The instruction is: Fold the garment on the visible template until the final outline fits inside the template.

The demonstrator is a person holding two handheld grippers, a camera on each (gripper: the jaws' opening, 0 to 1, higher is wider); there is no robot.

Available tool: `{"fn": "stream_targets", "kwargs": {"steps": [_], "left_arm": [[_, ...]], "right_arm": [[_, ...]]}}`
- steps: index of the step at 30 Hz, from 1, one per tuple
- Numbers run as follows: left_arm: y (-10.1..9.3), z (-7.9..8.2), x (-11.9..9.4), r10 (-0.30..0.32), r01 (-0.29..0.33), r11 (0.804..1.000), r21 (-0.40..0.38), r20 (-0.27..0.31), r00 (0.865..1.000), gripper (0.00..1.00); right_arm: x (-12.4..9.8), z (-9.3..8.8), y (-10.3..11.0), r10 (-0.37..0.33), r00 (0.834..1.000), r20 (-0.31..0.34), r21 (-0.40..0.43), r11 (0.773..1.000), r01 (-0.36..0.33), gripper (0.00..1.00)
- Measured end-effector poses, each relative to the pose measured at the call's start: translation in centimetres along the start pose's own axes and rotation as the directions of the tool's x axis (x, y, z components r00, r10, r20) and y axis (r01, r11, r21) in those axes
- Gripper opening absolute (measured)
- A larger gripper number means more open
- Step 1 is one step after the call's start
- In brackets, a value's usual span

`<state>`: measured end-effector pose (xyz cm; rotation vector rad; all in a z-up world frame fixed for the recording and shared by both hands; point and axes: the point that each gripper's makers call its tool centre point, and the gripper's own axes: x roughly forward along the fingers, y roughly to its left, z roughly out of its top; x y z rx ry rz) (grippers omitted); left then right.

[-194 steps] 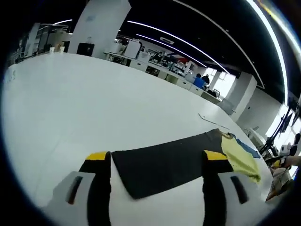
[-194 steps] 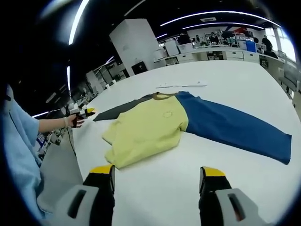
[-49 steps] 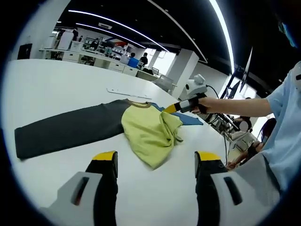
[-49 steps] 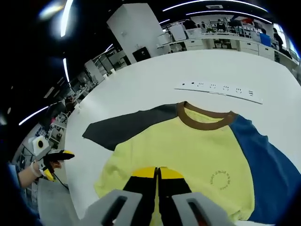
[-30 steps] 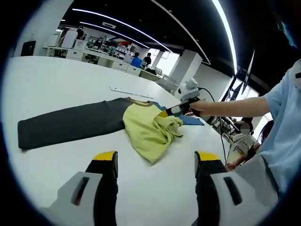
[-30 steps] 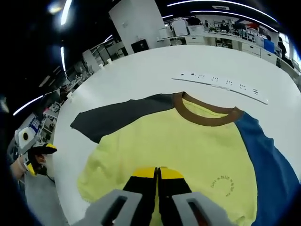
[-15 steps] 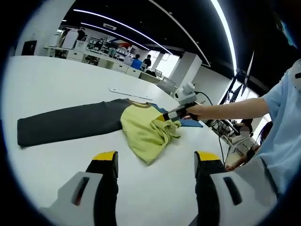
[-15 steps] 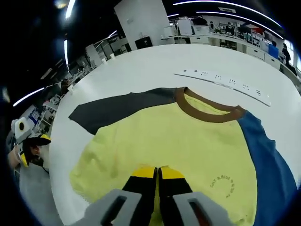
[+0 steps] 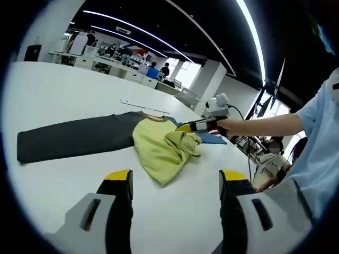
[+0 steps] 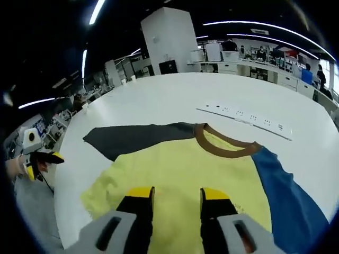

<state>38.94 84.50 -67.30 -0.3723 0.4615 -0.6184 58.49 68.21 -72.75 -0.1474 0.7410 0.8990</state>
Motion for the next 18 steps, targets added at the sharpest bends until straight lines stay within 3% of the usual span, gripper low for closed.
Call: {"fn": "stream_targets", "kwargs": {"steps": [11, 15, 17, 18], "left_arm": [[-0.5, -0.1, 0.3, -0.013, 0.013, 1.0, -0.011, 0.011, 1.0, 0.63], [-0.7, -0.1, 0.4, -0.018, 0.018, 1.0, -0.012, 0.011, 1.0, 0.63], [-0.8, -0.2, 0.5, -0.019, 0.019, 1.0, -0.015, 0.011, 1.0, 0.63], [-0.8, -0.2, 0.5, -0.019, 0.019, 1.0, -0.014, 0.011, 1.0, 0.63]], "right_arm": [[-2.8, -0.9, 0.5, 0.015, 0.998, 0.053, -0.011, 1.0, -0.014, 0.34], [-3.9, -2.1, 1.1, 0.037, 0.998, 0.052, 0.138, 0.989, -0.043, 0.34], [-4.2, -2.5, 1.0, 0.032, 0.997, 0.067, 0.172, 0.984, -0.043, 0.3], [-4.6, -3.0, 1.2, 0.033, 0.997, 0.066, 0.227, 0.973, -0.047, 0.28]]}}
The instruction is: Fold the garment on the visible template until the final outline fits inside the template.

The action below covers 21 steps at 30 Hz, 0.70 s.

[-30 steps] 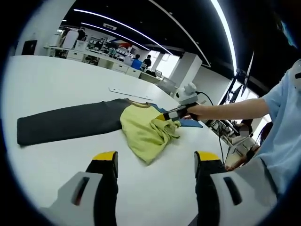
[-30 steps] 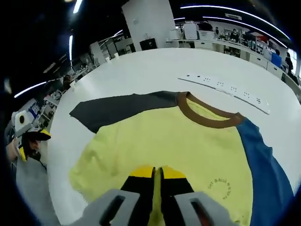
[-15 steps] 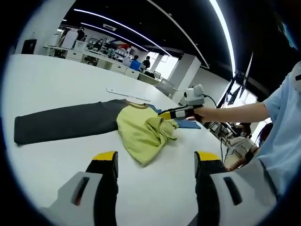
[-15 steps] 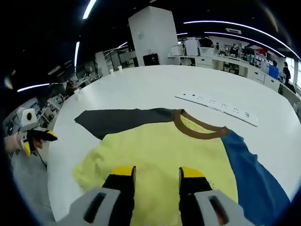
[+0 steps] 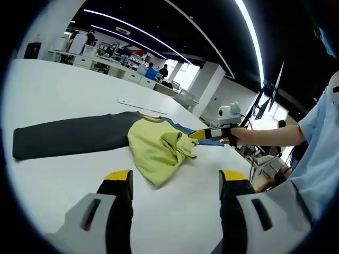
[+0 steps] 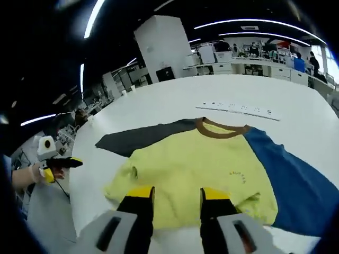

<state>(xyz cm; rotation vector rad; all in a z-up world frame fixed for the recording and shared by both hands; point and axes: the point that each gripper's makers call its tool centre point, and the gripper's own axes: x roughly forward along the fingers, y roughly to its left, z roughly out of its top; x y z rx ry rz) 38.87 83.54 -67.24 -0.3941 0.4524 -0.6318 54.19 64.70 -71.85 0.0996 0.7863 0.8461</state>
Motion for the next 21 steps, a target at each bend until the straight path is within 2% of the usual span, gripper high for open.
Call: {"fn": "stream_targets", "kwargs": {"steps": [3, 5, 7, 12, 14, 17, 21], "left_arm": [[-0.1, -0.1, 0.1, -0.003, 0.003, 1.0, 0.003, -0.003, 1.0, 0.62], [-0.2, -0.2, 0.1, -0.007, 0.007, 1.0, 0.001, -0.002, 1.0, 0.63], [-0.3, -0.2, 0.2, -0.009, 0.009, 1.0, -0.002, 0.002, 1.0, 0.62], [-0.4, -0.4, 0.2, -0.012, 0.012, 1.0, -0.001, -0.002, 1.0, 0.63], [-0.4, -0.4, 0.2, -0.014, 0.014, 1.0, -0.001, -0.003, 1.0, 0.63], [-0.4, -0.5, 0.2, -0.011, 0.011, 1.0, 0.0, -0.004, 1.0, 0.62], [-0.4, -0.6, 0.1, -0.01, 0.01, 1.0, -0.001, -0.005, 1.0, 0.62]], "right_arm": [[-0.6, -1.0, 0.3, 0.025, 1.0, 0.0, 0.145, 0.989, -0.025, 0.24], [-1.0, -1.3, 0.4, 0.04, 0.999, 0.021, 0.224, 0.974, -0.043, 0.2], [-1.3, -2.3, 1.0, 0.061, 0.998, 0.006, 0.291, 0.955, -0.061, 0.17], [-1.4, -3.6, 1.6, 0.08, 0.997, 0.01, 0.349, 0.934, -0.078, 0.16], [-1.3, -4.3, 1.9, 0.084, 0.996, -0.004, 0.346, 0.935, -0.077, 0.15], [-1.2, -5.1, 2.7, 0.113, 0.994, -0.01, 0.405, 0.909, -0.099, 0.15], [-0.9, -5.7, 3.2, 0.122, 0.992, -0.015, 0.418, 0.903, -0.104, 0.13]]}}
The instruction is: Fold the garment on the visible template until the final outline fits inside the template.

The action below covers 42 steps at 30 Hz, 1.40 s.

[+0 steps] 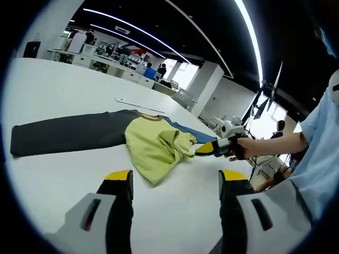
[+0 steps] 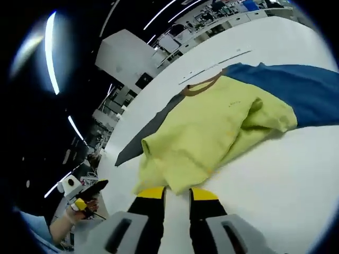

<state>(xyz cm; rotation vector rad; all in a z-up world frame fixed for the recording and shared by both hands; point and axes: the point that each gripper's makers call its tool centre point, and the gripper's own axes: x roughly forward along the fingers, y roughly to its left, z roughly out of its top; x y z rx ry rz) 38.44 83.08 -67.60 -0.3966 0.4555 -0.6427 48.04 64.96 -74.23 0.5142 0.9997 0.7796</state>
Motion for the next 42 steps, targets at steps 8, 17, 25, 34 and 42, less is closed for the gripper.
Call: {"fn": "stream_targets", "kwargs": {"steps": [8, 17, 25, 34, 42], "left_arm": [[0.0, -0.2, -0.1, 0.003, -0.003, 1.0, 0.002, 0.001, 1.0, 0.62], [-0.1, -0.4, -0.1, 0.005, -0.005, 1.0, -0.003, 0.005, 1.0, 0.61], [-0.3, -0.5, 0.0, 0.004, -0.004, 1.0, -0.001, 0.005, 1.0, 0.61], [-0.6, -0.7, 0.1, 0.001, -0.001, 1.0, -0.001, 0.004, 1.0, 0.6], [-0.9, -0.9, 0.2, -0.002, 0.002, 1.0, -0.004, 0.006, 1.0, 0.6]], "right_arm": [[1.0, 0.1, -0.4, 0.006, 1.0, 0.017, 0.11, 0.994, -0.008, 0.09], [1.5, -0.8, -1.4, -0.004, 1.0, -0.003, 0.211, 0.977, 0.005, 0.04], [1.8, -1.2, -1.2, 0.02, 1.0, 0.01, 0.274, 0.961, -0.022, 0.04], [2.2, -0.4, -1.0, 0.013, 0.999, 0.041, 0.312, 0.95, -0.025, 0.0], [0.7, 0.0, -1.2, 0.007, 0.999, 0.051, 0.291, 0.956, -0.021, 0.0]]}}
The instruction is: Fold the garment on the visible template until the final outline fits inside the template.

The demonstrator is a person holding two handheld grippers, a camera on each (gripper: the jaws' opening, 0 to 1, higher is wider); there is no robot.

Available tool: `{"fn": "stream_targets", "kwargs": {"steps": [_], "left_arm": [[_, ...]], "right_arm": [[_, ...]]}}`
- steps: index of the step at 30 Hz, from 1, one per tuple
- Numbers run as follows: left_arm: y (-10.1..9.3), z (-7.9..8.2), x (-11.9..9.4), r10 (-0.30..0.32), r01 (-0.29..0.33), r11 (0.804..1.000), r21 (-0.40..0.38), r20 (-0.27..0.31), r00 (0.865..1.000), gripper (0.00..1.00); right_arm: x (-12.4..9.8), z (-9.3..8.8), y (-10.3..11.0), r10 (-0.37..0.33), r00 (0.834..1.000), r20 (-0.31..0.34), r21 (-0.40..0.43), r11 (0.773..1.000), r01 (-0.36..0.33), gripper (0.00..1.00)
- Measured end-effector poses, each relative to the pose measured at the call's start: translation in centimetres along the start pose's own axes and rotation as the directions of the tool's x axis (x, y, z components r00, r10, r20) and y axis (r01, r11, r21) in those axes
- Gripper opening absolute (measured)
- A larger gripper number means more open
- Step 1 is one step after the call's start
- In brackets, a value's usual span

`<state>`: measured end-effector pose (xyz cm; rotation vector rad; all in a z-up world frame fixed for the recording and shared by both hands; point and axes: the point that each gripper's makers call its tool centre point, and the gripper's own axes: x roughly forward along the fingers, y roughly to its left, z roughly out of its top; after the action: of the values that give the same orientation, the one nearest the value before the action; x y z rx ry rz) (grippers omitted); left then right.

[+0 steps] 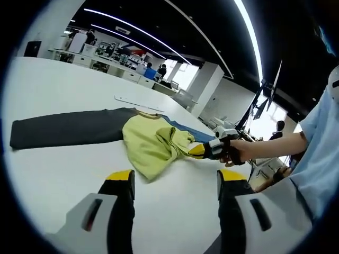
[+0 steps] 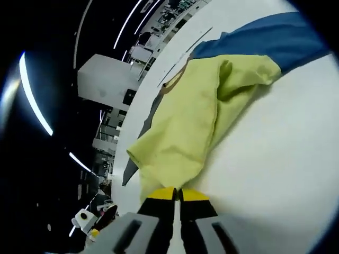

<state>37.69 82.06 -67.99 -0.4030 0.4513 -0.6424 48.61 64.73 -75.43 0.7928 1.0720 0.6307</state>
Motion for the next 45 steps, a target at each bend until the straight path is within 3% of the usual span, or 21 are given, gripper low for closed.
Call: {"fn": "stream_targets", "kwargs": {"steps": [7, 17, 30, 45], "left_arm": [[-0.6, -0.2, 0.6, -0.016, 0.016, 1.0, 0.004, -0.005, 1.0, 0.6], [-1.6, -0.7, 1.1, -0.04, 0.04, 0.999, 0.006, -0.01, 0.999, 0.59], [-3.0, -0.8, 2.5, -0.083, 0.083, 0.996, 0.02, -0.017, 0.996, 0.58], [-5.0, -1.9, 4.5, -0.135, 0.136, 0.99, 0.025, -0.045, 0.99, 0.58]], "right_arm": [[-2.6, 0.5, 0.0, -0.002, 1.0, 0.018, -0.034, 0.999, 0.003, 0.0], [-7.2, 1.2, -1.8, -0.039, 0.998, 0.053, -0.086, 0.995, 0.043, 0.0], [-14.0, 1.2, -4.6, -0.073, 0.987, 0.143, -0.036, 0.996, 0.078, 0.0], [-19.1, -0.1, -6.7, -0.103, 0.972, 0.21, 0.015, 0.995, 0.102, 0.0]]}}
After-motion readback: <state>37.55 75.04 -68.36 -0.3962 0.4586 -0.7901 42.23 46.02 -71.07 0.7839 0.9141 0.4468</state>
